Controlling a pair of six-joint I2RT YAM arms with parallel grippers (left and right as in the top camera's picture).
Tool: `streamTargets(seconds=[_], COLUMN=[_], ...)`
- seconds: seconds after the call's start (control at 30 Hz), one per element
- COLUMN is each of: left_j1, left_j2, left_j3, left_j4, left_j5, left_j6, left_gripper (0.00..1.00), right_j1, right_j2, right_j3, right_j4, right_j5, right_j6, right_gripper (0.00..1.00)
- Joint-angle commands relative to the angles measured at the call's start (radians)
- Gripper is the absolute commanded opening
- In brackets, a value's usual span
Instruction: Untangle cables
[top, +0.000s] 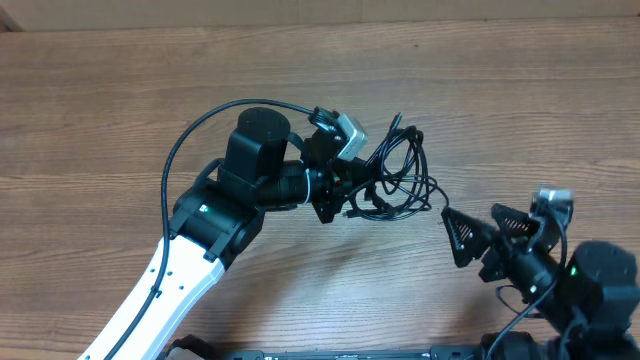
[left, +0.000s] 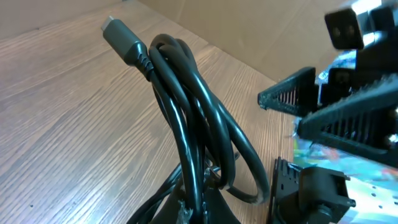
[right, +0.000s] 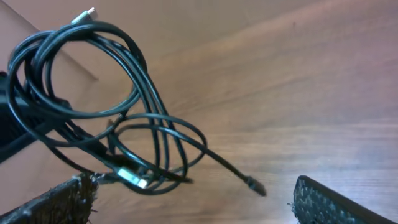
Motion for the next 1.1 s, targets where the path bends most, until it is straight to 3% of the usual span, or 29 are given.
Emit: streamTargets(seconds=[0.0, 0.27, 0.43, 0.73, 0.87, 1.07], left_j1=[-0.005, -0.005, -0.005, -0.005, -0.005, -0.005], left_j2=[-0.023, -0.023, -0.023, -0.023, -0.023, -0.023], left_j3=[0.023, 0.023, 0.023, 0.023, 0.023, 0.023], left_j4=[0.012, 0.008, 0.040, 0.142, 0.194, 0.254], left_j5=[0.027, 0.036, 0.073, -0.069, -0.081, -0.079], left_j6=[0.012, 0.019, -0.017, -0.378, -0.506, -0.792], left_gripper=[0.04, 0.04, 0.04, 0.04, 0.04, 0.04], right_j1=[-0.002, -0.002, -0.002, -0.002, -0.002, -0.002], right_j2=[0.090, 0.119, 0.119, 0.119, 0.119, 0.119], right_j3=[0.114, 0.124, 0.124, 0.122, 0.122, 0.122], right_j4=[-0.042, -0.005, 0.000, -0.003, -0.006, -0.013], right_j5=[-0.050, -0.099, -0.319, -0.386, -0.385, -0.373], right_j6=[0.005, 0.006, 0.006, 0.089, 0.109, 0.110], right_gripper=[1.00, 1.00, 1.00, 1.00, 1.00, 1.00])
